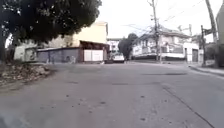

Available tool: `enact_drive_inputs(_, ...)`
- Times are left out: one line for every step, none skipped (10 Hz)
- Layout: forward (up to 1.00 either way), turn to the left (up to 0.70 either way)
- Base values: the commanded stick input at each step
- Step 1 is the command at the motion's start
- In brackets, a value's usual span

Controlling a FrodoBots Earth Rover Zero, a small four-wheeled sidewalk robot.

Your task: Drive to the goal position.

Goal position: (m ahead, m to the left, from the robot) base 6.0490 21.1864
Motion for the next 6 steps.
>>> enact_drive_inputs(1.00,-0.33)
enact_drive_inputs(1.00,0.07)
enact_drive_inputs(1.00,0.07)
enact_drive_inputs(1.00,0.07)
enact_drive_inputs(1.00,0.07)
enact_drive_inputs(1.00,0.07)
